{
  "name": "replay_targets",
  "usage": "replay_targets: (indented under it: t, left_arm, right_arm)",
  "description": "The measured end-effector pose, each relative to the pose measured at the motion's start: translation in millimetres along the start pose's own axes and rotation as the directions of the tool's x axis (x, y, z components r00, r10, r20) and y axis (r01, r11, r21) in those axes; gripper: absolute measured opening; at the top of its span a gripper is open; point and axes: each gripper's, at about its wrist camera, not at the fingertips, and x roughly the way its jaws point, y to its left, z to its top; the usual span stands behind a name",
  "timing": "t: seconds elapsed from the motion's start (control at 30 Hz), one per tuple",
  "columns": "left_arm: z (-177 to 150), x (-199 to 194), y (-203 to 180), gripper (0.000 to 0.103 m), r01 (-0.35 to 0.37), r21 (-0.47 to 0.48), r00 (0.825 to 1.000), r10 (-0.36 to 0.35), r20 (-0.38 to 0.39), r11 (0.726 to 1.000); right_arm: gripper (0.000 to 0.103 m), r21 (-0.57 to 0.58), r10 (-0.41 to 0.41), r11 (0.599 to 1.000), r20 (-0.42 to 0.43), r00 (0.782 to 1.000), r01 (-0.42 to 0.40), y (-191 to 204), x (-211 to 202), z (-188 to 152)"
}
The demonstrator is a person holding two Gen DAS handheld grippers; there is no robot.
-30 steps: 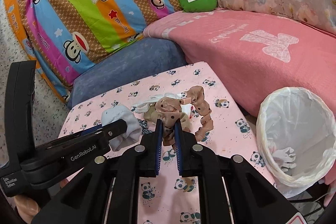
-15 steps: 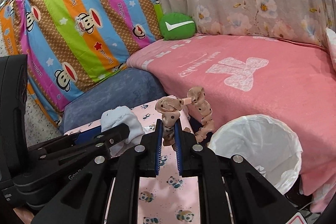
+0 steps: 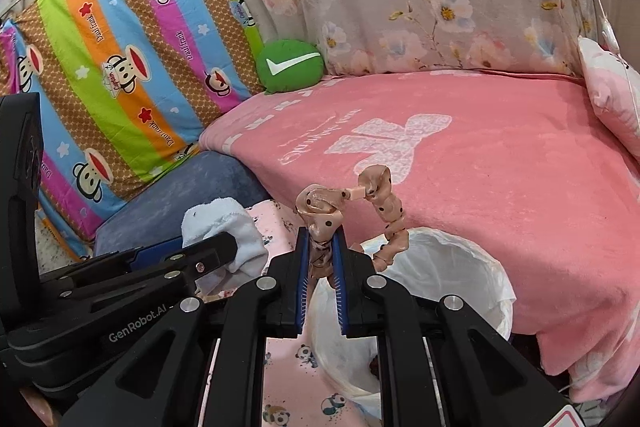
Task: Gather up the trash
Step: 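Carry the tan figure and light-blue sock over the trash bin, then open both tools over the bin to drop figure and sock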
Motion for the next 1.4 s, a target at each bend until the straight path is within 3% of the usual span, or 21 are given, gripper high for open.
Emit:
replay_targets:
  t: [0.7,0.83,0.93,1.03,1.23,1.4]
  left_arm:
    - [2.4,41.7,-42.8,0.037,0.098,0.062,0.992,-0.093,-0.082,0.993]
    - [4.1,46.3,-44.9,0.043,0.083,0.071,0.994,-0.078,-0.071,0.994]
    - [5.2,46.4,-42.4,0.062,0.069,0.057,0.997,-0.067,-0.05,0.996]
    - [6.0,45.3,-40.1,0.071,0.051,0.05,0.998,-0.05,-0.037,0.997]
    - [5.4,45.9,-32.9,0.072,0.018,0.034,0.999,-0.017,-0.037,0.999]
    - [3.9,44.5,-24.5,0.072,0.002,0.007,0.999,-0.002,-0.038,1.0]
  right_arm:
    - [0.013,0.064,-0.068,0.996,-0.023,0.997,0.069,-54.2,16.6,0.4]
    - [0.016,0.071,-0.079,0.994,-0.029,0.996,0.081,-59.1,20.2,0.0]
    - [0.018,0.075,-0.078,0.994,-0.032,0.996,0.081,-60.2,23.6,0.1]
    - [0.024,0.078,-0.087,0.993,-0.028,0.996,0.089,-61.3,25.7,0.7]
    - [0.037,0.071,-0.09,0.993,-0.029,0.996,0.092,-56.7,30.4,-0.3]
    - [0.04,0.067,-0.084,0.994,-0.031,0.996,0.086,-53.5,29.4,-0.9]
